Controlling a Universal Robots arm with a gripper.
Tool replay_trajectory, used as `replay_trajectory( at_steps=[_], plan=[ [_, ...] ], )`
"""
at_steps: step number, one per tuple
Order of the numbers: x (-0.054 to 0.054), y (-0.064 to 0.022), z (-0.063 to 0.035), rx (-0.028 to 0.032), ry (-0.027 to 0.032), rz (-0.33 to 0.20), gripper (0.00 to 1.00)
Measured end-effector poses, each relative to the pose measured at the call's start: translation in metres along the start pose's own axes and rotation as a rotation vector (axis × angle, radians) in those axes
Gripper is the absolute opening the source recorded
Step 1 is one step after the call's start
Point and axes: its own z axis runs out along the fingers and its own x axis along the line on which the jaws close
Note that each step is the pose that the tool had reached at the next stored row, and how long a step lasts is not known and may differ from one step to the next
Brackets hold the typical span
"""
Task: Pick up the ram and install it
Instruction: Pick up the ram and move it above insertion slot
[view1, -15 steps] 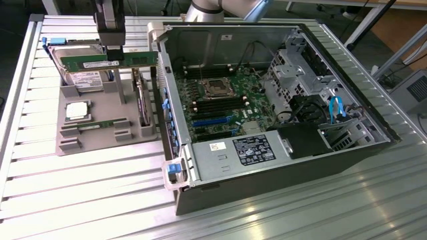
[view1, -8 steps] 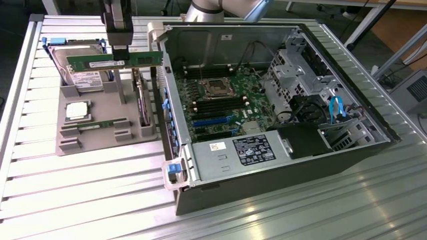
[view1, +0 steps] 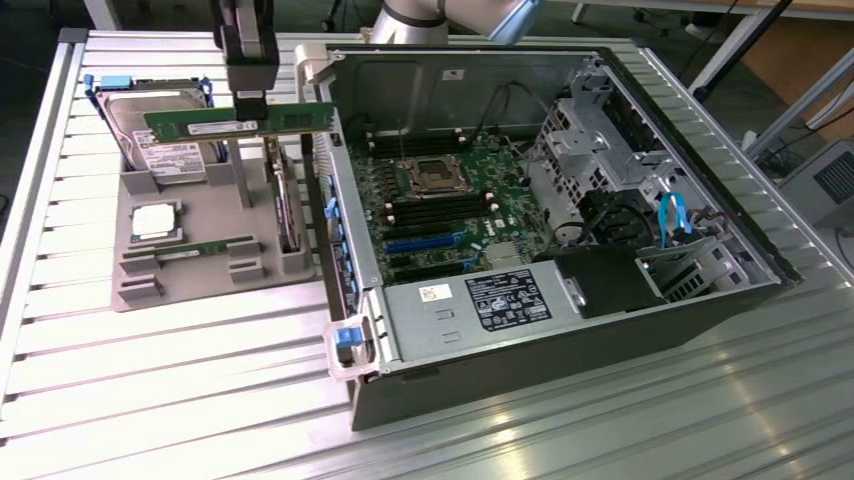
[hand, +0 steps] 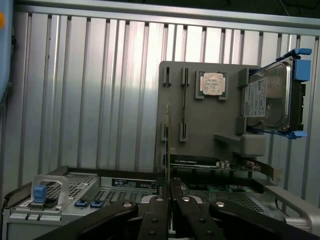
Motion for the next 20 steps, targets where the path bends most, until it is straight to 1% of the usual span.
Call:
replay_trajectory(
  at_steps=[3, 7, 20],
  plan=[
    [0.0, -0.0027, -0.0002, -0.001, 0.0002, 0.0, 0.12],
    [0.001, -0.0085, -0.0005, -0.0032, 0.0009, 0.0, 0.12],
    [0.002, -0.0204, -0.0011, -0.0073, 0.0023, 0.0, 0.12]
  ],
)
